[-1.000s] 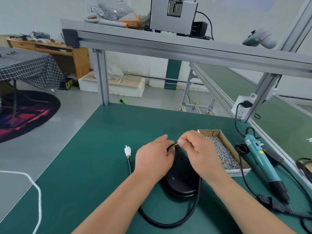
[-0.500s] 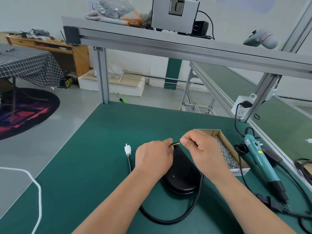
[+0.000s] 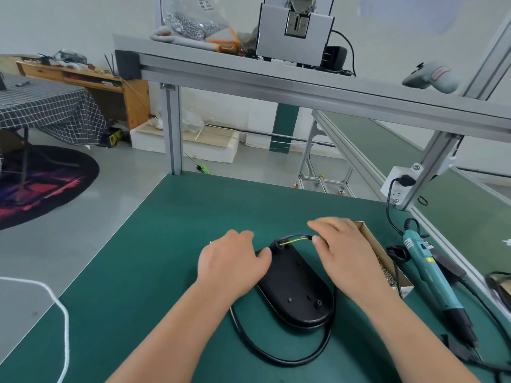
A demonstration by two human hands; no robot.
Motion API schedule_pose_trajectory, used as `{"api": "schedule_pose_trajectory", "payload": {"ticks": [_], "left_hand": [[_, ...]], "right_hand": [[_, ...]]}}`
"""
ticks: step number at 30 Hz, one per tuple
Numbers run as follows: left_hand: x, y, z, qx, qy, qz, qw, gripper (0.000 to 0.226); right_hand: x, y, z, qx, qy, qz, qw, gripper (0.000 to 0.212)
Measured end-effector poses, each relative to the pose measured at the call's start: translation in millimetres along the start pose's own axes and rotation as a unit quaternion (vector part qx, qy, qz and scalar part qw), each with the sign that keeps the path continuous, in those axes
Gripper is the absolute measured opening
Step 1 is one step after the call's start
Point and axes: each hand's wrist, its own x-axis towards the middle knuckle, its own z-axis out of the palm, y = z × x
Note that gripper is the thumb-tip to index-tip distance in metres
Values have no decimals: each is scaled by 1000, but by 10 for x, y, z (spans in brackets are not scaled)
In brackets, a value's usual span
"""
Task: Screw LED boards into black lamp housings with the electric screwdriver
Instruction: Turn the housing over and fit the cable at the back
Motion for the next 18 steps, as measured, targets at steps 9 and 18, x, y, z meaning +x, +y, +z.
{"api": "schedule_pose_trajectory", "payload": {"ticks": [9,18], "left_hand": [[-33,-27,-97,-44,-90,-16,995,45],[-48,-47,-152,-78,-104,-16,991,45]], "right_hand": [[43,-362,168,46,-107,-66,991,32],[47,-309,136,102,-139,-21,985,25]]}}
